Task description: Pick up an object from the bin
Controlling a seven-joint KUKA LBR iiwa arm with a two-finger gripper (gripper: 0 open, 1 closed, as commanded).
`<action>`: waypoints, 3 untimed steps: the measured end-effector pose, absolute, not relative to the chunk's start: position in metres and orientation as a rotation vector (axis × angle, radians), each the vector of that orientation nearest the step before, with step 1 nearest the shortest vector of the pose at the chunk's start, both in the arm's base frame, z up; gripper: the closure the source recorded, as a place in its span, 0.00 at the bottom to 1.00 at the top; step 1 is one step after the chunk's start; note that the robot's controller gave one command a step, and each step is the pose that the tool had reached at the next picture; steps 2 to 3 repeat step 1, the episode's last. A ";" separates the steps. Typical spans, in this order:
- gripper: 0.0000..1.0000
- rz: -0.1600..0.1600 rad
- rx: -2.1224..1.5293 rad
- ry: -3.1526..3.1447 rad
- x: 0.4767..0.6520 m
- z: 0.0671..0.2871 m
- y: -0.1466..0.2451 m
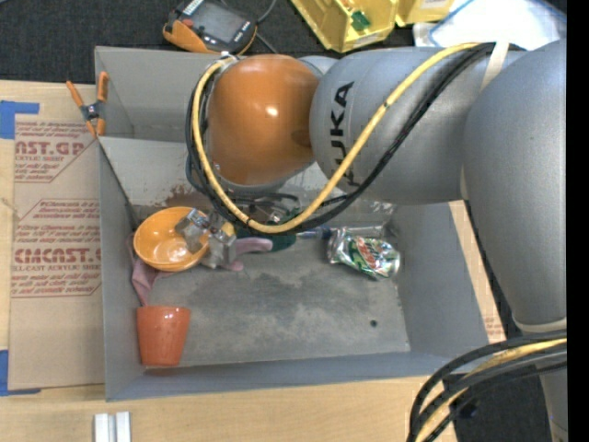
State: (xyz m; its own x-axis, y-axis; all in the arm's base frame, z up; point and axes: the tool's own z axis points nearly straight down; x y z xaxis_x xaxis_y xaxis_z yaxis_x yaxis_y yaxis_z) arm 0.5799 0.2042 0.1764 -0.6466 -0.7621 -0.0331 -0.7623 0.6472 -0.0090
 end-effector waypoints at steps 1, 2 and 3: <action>1.00 0.008 -1.353 2.790 0.587 0.145 0.211; 1.00 0.008 -1.353 2.790 0.587 0.145 0.211; 1.00 0.008 -1.353 2.790 0.587 0.145 0.211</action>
Offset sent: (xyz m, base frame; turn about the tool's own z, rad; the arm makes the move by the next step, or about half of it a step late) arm 0.0002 0.0018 -0.0162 -0.2797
